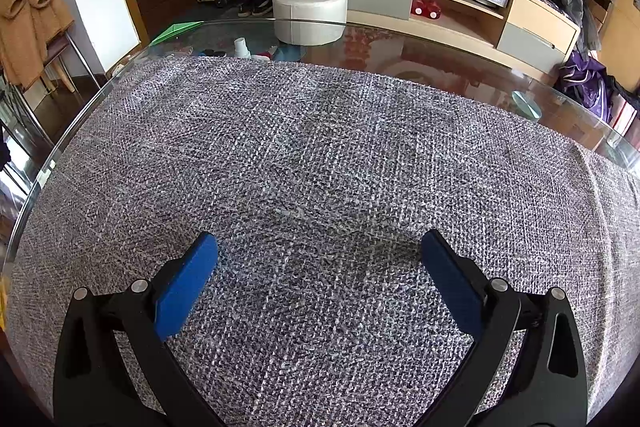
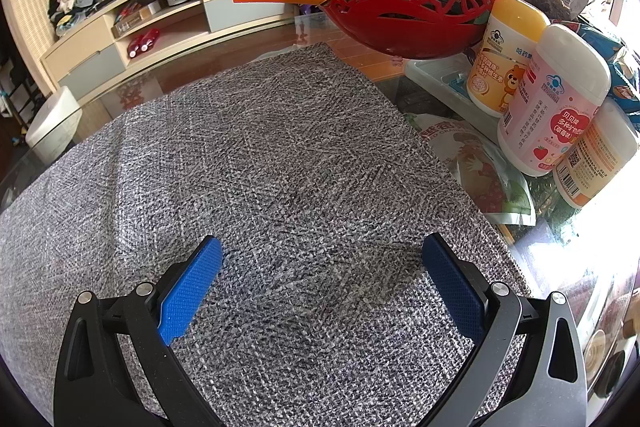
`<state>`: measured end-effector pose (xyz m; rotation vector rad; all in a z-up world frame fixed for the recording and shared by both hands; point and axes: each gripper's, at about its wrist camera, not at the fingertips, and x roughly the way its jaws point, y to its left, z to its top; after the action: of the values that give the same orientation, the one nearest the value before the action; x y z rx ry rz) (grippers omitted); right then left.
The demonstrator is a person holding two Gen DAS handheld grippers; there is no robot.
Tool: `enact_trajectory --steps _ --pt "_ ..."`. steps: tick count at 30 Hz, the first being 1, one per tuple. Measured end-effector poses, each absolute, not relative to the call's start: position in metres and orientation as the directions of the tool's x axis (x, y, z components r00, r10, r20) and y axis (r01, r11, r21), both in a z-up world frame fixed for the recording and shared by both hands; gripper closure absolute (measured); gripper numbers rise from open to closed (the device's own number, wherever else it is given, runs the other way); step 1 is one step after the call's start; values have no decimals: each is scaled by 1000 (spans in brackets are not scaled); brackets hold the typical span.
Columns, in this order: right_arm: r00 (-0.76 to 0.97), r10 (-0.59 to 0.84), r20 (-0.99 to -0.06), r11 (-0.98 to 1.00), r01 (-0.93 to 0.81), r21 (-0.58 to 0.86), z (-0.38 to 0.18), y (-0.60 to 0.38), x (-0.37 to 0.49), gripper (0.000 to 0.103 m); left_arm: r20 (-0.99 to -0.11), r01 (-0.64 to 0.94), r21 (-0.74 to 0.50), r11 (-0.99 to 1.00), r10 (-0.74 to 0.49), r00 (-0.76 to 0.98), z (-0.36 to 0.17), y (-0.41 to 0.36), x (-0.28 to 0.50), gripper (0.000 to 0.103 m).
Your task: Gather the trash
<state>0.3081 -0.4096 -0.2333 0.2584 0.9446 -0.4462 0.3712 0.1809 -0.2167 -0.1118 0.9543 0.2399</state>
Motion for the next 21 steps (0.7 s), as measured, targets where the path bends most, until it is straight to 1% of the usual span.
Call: enact_trajectory --steps 21 --pt "505 -254 -825 880 475 20 -233 -410 308 2 -818 -251 11 968 153 554 -217 182 373 7"
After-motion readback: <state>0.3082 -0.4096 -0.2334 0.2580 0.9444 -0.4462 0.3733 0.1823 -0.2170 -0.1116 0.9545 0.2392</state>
